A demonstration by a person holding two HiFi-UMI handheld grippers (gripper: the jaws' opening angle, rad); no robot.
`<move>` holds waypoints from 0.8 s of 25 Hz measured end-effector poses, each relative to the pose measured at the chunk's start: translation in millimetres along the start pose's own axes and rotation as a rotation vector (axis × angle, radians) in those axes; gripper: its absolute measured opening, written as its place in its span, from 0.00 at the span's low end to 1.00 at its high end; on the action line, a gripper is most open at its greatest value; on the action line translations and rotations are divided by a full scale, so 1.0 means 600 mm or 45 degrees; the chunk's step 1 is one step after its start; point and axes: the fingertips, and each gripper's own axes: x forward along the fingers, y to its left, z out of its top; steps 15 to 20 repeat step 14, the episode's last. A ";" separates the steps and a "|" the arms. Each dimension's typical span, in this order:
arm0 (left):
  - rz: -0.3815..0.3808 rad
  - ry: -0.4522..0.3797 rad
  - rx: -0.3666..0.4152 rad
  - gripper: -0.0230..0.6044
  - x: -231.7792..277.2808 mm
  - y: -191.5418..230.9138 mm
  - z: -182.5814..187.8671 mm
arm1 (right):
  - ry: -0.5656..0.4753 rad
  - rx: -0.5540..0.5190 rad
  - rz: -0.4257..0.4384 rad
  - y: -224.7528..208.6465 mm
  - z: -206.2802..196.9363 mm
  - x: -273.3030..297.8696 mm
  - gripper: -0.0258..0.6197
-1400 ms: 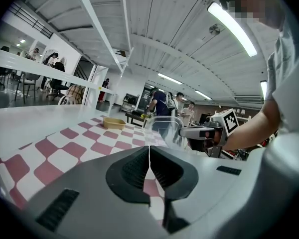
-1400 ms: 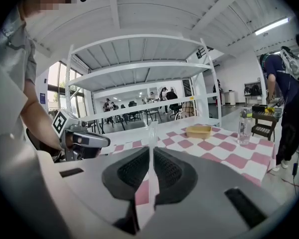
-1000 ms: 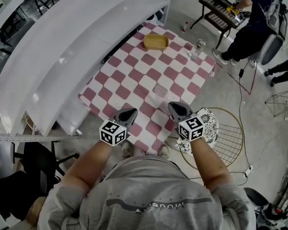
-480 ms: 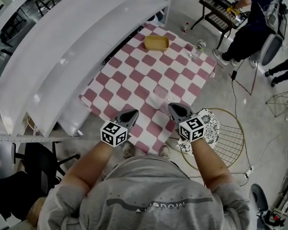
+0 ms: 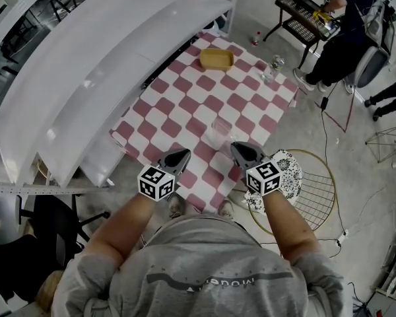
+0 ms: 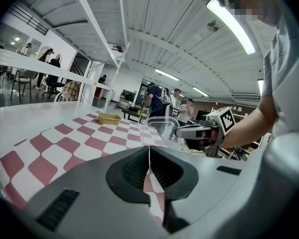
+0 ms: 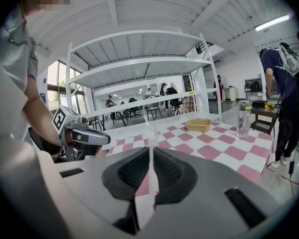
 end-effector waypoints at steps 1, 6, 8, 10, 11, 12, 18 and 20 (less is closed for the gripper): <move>0.000 -0.003 0.000 0.07 0.000 -0.001 0.001 | -0.001 0.001 0.001 0.000 0.000 -0.001 0.10; -0.003 -0.007 0.000 0.07 -0.001 -0.003 0.001 | -0.003 0.004 0.004 0.003 0.000 -0.001 0.10; -0.007 -0.007 0.004 0.07 -0.001 -0.006 0.000 | -0.004 0.006 0.005 0.004 0.000 -0.002 0.10; -0.008 -0.008 0.006 0.07 -0.001 -0.007 0.000 | -0.007 0.005 0.006 0.004 0.000 -0.003 0.10; -0.009 -0.010 0.006 0.07 -0.001 -0.007 0.001 | -0.009 0.005 0.007 0.004 0.001 -0.003 0.10; -0.008 -0.011 0.006 0.07 -0.001 -0.007 0.002 | -0.010 0.005 0.007 0.004 0.002 -0.003 0.10; -0.006 -0.012 0.007 0.07 -0.002 -0.005 0.004 | -0.012 0.004 0.007 0.004 0.004 -0.003 0.10; -0.006 -0.012 0.007 0.07 -0.002 -0.005 0.004 | -0.012 0.004 0.007 0.004 0.004 -0.003 0.10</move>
